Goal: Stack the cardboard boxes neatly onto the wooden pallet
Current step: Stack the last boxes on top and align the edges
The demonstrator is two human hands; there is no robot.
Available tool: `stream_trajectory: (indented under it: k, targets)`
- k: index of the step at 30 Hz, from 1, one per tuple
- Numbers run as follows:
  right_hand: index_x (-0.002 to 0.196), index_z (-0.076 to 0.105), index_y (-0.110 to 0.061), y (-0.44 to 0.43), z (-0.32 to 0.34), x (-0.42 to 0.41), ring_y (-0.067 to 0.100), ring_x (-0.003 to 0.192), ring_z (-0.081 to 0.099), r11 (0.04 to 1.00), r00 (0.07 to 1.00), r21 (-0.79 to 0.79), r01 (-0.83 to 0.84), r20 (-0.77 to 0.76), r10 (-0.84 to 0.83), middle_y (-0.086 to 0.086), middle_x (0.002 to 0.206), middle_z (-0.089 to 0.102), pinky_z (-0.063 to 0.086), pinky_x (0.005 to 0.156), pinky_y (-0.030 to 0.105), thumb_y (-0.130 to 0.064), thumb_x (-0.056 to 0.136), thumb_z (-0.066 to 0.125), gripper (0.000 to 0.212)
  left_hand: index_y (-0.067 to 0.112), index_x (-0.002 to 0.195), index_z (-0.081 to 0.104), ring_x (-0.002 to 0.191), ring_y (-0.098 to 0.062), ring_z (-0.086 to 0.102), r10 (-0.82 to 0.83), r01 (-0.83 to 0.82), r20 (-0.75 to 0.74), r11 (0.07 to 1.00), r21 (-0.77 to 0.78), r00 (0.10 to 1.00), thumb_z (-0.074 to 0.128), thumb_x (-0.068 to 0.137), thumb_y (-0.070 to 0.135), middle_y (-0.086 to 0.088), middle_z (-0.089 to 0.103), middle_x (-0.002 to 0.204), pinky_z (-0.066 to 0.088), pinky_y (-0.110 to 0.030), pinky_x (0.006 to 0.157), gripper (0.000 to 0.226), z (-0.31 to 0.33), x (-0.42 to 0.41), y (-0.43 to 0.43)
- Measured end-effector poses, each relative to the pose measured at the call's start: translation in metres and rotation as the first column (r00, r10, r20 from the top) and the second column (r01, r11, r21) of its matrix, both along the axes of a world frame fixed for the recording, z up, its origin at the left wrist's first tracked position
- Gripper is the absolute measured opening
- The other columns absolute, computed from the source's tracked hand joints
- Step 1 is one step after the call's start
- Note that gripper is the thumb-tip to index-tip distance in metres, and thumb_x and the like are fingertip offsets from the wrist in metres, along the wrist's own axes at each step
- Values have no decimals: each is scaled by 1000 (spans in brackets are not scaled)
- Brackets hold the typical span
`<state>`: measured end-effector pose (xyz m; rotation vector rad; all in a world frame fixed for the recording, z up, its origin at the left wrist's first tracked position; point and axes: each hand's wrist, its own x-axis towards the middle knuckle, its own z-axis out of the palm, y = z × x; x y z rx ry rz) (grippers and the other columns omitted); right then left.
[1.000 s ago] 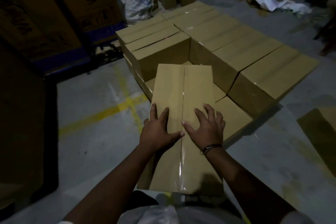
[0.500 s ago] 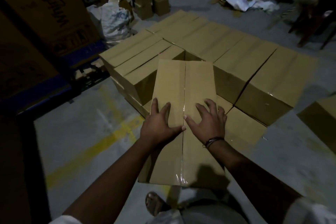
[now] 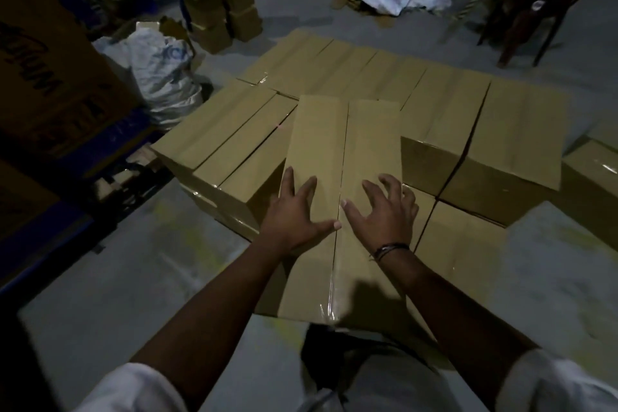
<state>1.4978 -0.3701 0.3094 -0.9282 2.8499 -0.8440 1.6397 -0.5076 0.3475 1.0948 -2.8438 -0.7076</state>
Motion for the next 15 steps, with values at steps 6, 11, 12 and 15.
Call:
stream_trajectory:
  k: [6,11,12,15]
  targets:
    - [132,59,-36,-60,-28,-20,33,137,28,997,997,70,43,60,-47,-6,150,33,33,108,54,-74,82,53,63,42,157,13,149,-45,20,-91,84,94,994,72,991,65,62,87,5,-20,167,39,-56,112,117,-24,-27,-71]
    - [133,59,-35,-104,-43,-44,34,137,26,994,990,87,69,116,-79,-5,151,33,29,109,52,-72,83,55,62,44,157,13,150,-46,18,-151,132,130,981,140,980,68,62,85,4,-19,167,38,-57,113,117,-33,-55,-124]
    - [134,58,-35,-112,-45,-47,34,138,25,993,988,92,75,127,-87,-5,151,32,28,110,52,-71,84,55,62,45,157,12,149,-47,19,-159,138,138,979,153,978,68,62,86,5,-19,167,39,-58,112,117,-36,-60,-133]
    - [134,57,-35,-130,-54,-53,34,140,24,984,977,135,120,157,-141,-6,152,34,28,111,53,-70,83,54,62,47,157,11,150,-49,15,-211,176,158,962,209,965,69,59,86,7,-21,166,36,-61,113,119,-47,-71,-157]
